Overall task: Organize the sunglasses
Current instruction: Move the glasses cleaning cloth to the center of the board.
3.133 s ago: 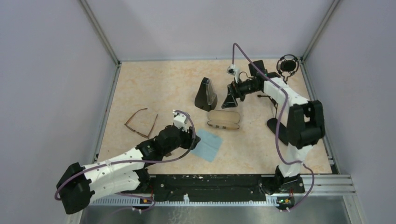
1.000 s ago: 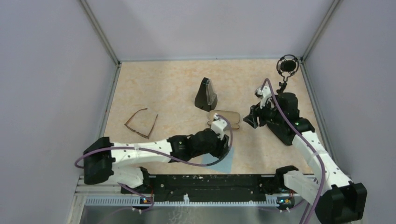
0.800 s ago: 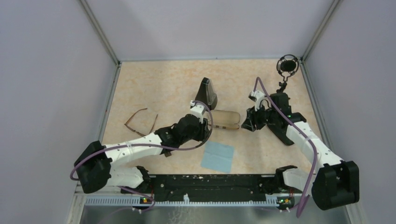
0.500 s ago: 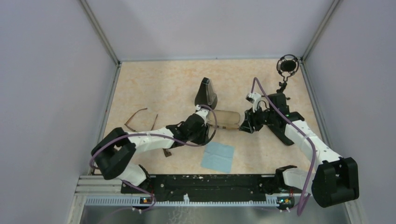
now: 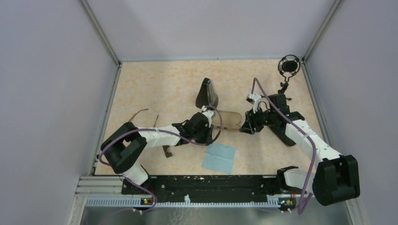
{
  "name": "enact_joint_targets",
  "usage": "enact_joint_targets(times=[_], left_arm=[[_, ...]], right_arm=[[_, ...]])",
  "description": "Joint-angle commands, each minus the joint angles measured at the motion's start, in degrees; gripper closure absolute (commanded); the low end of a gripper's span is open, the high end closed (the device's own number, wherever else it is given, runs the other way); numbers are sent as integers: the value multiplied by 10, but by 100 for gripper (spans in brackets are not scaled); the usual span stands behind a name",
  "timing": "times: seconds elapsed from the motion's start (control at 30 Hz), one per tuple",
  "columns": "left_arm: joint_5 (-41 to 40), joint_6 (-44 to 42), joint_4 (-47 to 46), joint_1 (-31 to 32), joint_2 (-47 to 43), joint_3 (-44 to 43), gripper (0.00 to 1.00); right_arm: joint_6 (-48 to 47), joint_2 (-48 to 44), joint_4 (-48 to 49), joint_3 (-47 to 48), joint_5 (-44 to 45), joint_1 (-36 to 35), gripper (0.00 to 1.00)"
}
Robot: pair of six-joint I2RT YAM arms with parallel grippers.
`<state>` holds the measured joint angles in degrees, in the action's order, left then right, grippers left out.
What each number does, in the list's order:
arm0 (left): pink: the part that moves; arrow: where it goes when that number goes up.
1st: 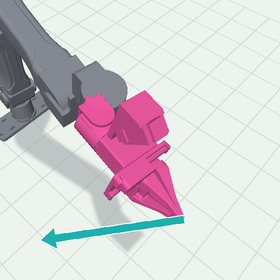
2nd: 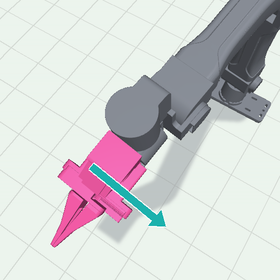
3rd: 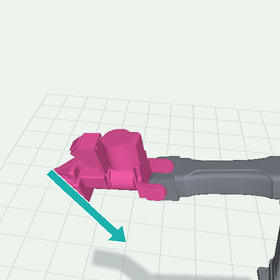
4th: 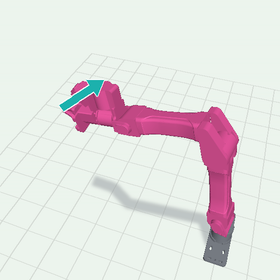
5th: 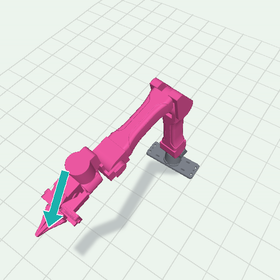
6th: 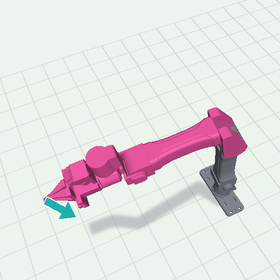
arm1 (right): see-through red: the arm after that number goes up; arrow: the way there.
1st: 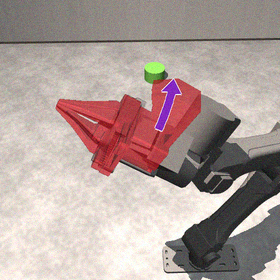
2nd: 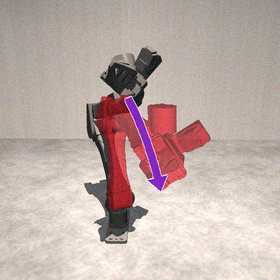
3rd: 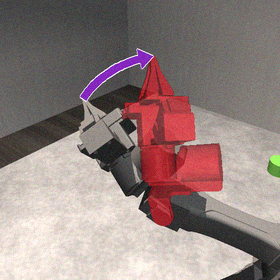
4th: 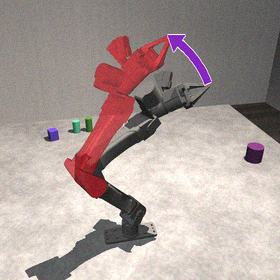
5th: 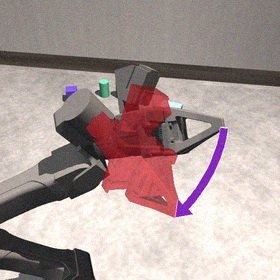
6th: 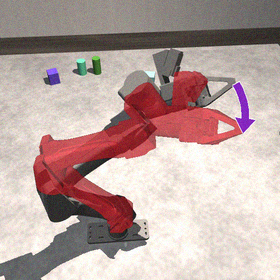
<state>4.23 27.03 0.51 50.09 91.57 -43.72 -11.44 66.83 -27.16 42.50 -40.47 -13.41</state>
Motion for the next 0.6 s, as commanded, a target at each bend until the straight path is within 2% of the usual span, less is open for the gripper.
enact_joint_targets(times=[0.0,0.3,0.5,0.57], left_arm=[[28,-8,14,-1,5,-8,71],[9,-16,0,-2,11,-4,85],[9,-5,-34,-5,10,7,99],[9,2,-43,-6,3,16,100]], right_arm=[[-10,3,10,9,-11,-5,55],[-17,9,6,9,-8,-10,57],[-27,40,2,13,-7,-45,62],[-32,64,-2,18,-3,-65,63]])
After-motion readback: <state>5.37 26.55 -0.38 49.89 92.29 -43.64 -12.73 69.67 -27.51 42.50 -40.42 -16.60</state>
